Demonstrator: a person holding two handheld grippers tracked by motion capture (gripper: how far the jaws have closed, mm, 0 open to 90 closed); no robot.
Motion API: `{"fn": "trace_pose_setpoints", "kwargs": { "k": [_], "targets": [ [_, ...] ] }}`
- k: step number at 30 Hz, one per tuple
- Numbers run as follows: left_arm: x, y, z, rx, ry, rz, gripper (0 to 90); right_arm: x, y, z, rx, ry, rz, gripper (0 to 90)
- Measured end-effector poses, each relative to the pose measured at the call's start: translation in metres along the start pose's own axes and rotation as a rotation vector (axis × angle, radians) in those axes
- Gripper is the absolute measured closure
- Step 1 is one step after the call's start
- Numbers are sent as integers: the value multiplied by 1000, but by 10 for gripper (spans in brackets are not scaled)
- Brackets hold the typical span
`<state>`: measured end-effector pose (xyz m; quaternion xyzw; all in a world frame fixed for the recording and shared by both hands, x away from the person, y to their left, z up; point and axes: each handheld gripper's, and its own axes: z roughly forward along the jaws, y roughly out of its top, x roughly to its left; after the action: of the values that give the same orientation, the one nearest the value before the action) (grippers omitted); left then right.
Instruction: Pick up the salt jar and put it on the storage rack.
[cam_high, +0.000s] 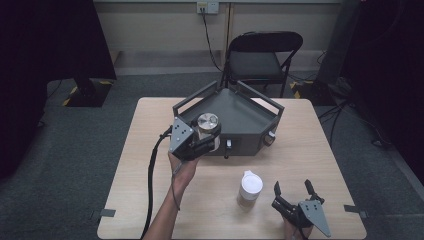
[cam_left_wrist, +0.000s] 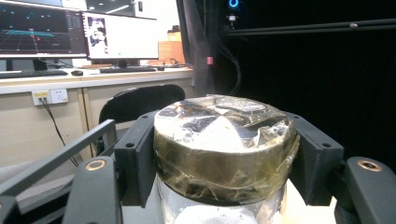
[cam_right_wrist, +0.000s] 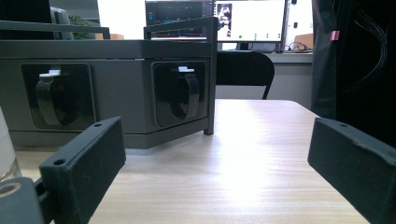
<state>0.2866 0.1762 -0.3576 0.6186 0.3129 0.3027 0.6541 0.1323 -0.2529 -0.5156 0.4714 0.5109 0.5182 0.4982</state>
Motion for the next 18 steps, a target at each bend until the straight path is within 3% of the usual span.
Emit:
{"fn": "trace_pose_setpoints", "kwargs": {
  "k": [10, 12, 14, 15, 18],
  "targets": [
    [-11, 8, 38, 12, 116, 6, 345, 0, 0, 0, 0, 1, 0, 26],
    [-16, 6, 56, 21, 163, 25, 345, 0, 0, 0, 0, 2, 0, 26],
    [-18, 6, 61, 28, 184, 29, 345, 0, 0, 0, 0, 2, 0, 26],
    [-20, 3, 69, 30, 220, 27, 345, -1, 0, 0, 0, 3, 1, 26],
    [-22, 0, 81, 60, 272, 37, 345, -1, 0, 0, 0, 4, 0, 26]
  ]
}}
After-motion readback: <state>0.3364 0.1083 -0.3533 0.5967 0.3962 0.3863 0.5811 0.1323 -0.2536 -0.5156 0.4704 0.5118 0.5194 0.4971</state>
